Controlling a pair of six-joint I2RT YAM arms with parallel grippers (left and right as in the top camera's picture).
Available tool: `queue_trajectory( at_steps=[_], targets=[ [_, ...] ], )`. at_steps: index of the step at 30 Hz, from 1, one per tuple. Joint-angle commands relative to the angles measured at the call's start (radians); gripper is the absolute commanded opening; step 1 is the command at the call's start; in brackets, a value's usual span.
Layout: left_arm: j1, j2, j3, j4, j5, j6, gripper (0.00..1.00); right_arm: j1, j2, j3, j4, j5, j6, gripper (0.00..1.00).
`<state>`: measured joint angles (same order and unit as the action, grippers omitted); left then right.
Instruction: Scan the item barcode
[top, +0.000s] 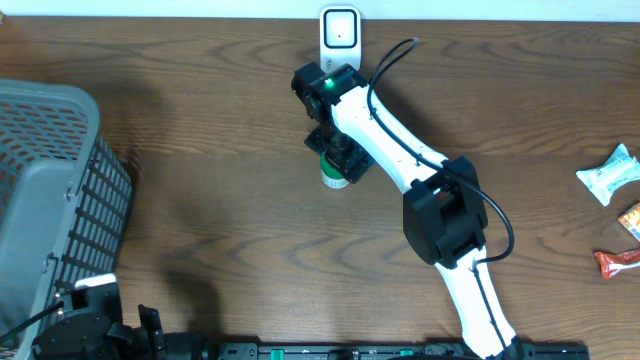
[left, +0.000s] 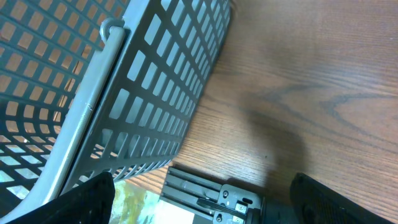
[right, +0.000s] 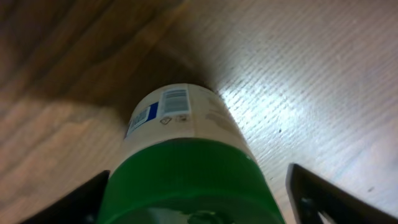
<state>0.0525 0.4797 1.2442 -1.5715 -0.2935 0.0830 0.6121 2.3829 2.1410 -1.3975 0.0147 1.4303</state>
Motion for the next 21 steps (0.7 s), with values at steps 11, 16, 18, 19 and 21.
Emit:
queue_trajectory(
  at_steps=[11, 16, 18, 19, 21],
  targets=[
    [0.005, -0.005, 0.002, -0.003, -0.006, 0.006, 0.90, -0.032, 0.009, 0.006, -0.009, 0.033, -0.687, 0.59],
    [0.005, -0.005, 0.002, -0.003, -0.006, 0.006, 0.90, -0.080, -0.018, 0.011, -0.064, 0.041, -1.268, 0.66],
    [0.005, -0.005, 0.002, -0.003, -0.006, 0.006, 0.90, -0.092, -0.027, 0.011, -0.106, 0.040, -1.414, 0.71],
    [0.005, -0.005, 0.002, -0.003, -0.006, 0.006, 0.90, -0.097, -0.032, 0.011, -0.127, 0.041, -1.479, 0.81],
    [0.005, -0.005, 0.002, -0.003, -0.006, 0.006, 0.90, -0.101, -0.043, 0.011, -0.153, 0.049, -1.563, 0.99]
  ],
)
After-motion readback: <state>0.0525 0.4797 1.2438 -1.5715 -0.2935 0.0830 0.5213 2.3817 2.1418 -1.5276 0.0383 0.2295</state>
